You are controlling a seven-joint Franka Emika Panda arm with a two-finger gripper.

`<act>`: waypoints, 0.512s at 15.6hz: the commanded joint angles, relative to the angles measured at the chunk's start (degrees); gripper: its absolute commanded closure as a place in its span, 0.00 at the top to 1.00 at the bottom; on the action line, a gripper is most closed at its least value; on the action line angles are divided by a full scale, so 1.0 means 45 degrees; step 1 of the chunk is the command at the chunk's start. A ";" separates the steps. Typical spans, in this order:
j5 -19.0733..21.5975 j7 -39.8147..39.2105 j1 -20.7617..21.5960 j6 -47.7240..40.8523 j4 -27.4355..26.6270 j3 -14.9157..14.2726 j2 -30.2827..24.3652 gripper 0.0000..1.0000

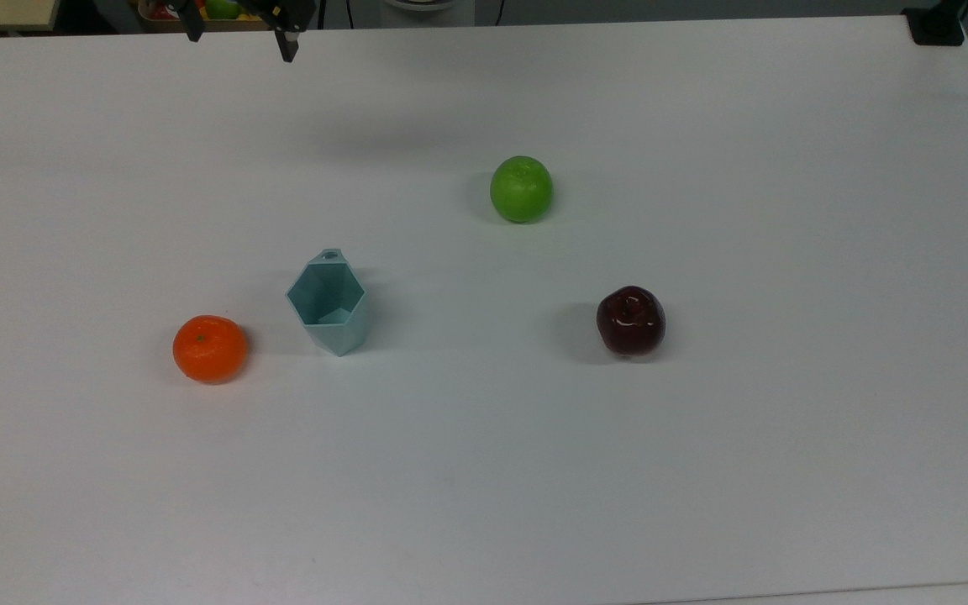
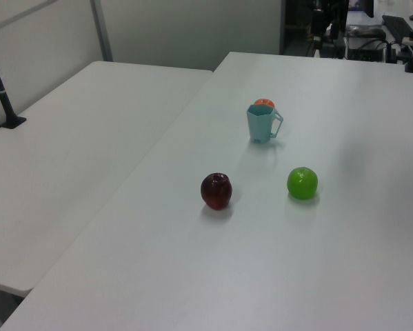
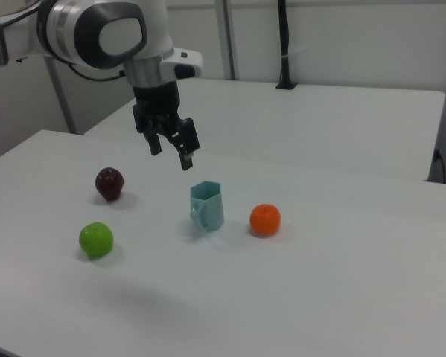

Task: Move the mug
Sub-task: 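Lower the gripper toward the light-blue mug's rim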

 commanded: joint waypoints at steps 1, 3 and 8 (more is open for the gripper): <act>0.0202 -0.0201 0.0135 -0.0139 -0.0224 -0.0161 -0.0173 1.00; 0.0202 -0.0199 0.0156 -0.0139 -0.0224 -0.0160 -0.0192 1.00; 0.0182 -0.0141 0.0156 0.0680 -0.0205 -0.0160 0.0081 1.00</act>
